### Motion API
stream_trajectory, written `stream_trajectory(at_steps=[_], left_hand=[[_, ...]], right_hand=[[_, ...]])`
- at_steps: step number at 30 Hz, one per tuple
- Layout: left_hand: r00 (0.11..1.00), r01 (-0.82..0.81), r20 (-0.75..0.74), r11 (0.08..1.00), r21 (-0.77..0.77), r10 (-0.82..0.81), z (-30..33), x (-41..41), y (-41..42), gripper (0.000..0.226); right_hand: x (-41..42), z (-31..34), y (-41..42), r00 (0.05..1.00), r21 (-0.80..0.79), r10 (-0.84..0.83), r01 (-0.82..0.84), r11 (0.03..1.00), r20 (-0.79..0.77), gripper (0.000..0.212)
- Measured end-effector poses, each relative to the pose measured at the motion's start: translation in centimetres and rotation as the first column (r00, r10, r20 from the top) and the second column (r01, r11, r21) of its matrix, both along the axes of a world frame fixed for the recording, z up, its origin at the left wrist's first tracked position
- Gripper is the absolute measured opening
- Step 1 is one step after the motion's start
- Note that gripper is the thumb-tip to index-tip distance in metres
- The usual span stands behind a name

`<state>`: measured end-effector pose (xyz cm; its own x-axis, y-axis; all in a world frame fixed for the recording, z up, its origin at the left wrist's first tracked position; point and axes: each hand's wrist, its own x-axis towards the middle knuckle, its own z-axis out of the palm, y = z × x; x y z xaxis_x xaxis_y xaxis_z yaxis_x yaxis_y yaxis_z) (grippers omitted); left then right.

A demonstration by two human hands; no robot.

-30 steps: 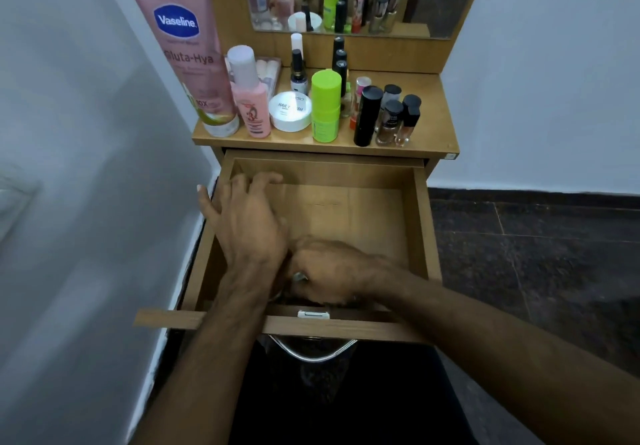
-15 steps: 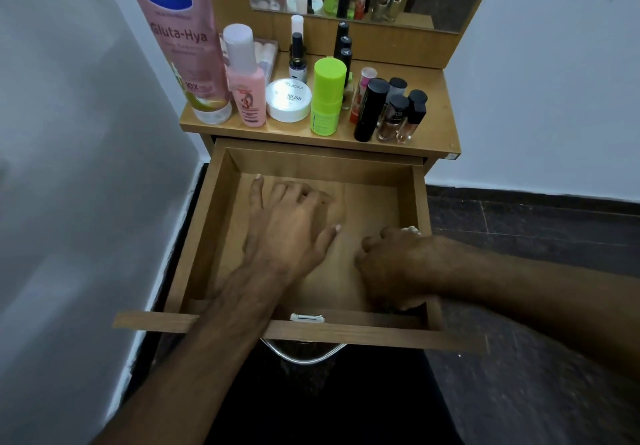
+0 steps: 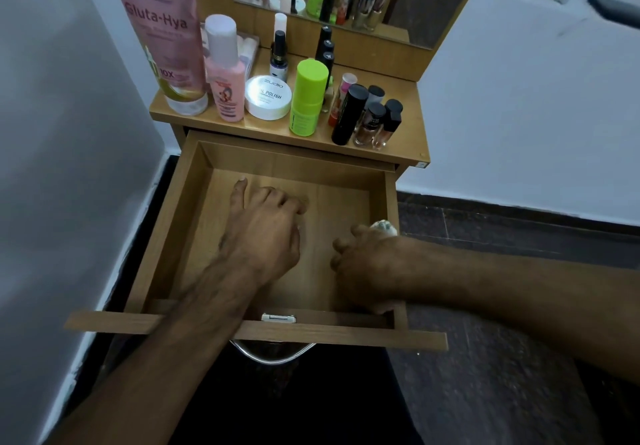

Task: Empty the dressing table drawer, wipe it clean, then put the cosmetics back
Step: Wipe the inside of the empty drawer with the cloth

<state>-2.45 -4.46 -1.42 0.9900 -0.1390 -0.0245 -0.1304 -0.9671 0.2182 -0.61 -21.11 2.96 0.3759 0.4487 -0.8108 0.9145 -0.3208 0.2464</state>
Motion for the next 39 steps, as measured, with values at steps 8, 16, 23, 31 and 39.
stream_trajectory(at_steps=[8,16,23,31,39], left_hand=[[1.000,-0.013,0.020,1.000,0.005,0.013,0.1,0.1,-0.2,0.050],[0.999,-0.055,-0.001,0.997,0.047,0.055,0.1,0.2,0.0,0.054],[0.998,-0.066,-0.003,0.997,0.043,0.066,-0.3,0.3,0.0,0.056],[1.000,-0.016,-0.003,1.000,0.025,0.016,-0.2,0.1,0.2,0.053],[1.000,-0.004,0.001,1.000,-0.001,0.004,-0.3,0.0,0.4,0.049]], right_hand=[[2.8,8.4,-3.2,0.914,-0.095,-0.201,0.249,0.964,0.354,0.029],[-0.1,3.5,1.8,0.953,0.253,-0.127,0.055,0.966,0.275,0.033],[-1.1,-0.5,1.2,0.973,0.121,-0.117,0.094,0.988,0.200,0.023],[-2.5,0.1,1.9,0.998,-0.117,-0.060,0.062,0.991,0.016,0.025],[-0.6,5.1,2.3,0.957,-0.294,-0.286,0.262,0.919,-0.040,0.022]])
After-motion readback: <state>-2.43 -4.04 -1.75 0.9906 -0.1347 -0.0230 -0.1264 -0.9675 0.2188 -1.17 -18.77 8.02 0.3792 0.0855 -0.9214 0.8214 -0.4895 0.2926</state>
